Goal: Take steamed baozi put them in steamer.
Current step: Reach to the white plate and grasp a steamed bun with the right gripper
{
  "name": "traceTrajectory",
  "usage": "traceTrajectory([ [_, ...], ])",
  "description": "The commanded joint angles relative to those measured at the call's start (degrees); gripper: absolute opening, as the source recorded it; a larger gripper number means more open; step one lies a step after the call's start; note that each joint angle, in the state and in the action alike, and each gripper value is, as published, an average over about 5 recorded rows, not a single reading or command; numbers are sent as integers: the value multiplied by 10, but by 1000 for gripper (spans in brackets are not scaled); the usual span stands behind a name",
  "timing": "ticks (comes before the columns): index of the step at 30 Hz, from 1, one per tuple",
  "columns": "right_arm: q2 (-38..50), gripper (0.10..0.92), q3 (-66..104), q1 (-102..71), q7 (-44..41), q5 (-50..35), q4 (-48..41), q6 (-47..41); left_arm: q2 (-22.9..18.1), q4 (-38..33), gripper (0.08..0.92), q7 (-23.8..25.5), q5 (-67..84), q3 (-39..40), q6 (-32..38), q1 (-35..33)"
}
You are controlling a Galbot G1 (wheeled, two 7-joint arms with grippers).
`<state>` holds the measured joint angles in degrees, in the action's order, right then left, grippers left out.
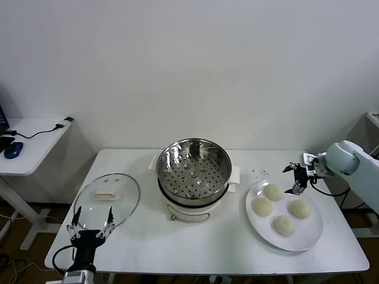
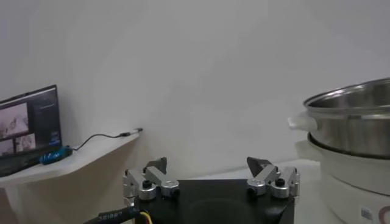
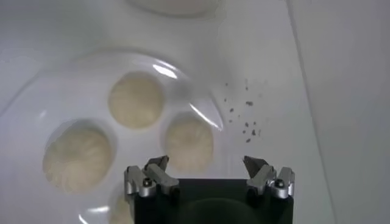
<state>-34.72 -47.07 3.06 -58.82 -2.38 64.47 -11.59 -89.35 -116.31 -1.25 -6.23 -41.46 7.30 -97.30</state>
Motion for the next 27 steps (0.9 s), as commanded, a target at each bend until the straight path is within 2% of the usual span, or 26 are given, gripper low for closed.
traceTrajectory([
  [1,-58,823,-167,106,-27,-9,-74,-13,-1,3,823,-1,1,0,-1,1],
  [14,-133,823,-98,20,-14,16,-135,-8,0,15,823,-3,4,-9,-5,7],
  [27,-154,818,-80,2,-20,42,-158,1,0,18,823,-5,8,-12,-10,11],
])
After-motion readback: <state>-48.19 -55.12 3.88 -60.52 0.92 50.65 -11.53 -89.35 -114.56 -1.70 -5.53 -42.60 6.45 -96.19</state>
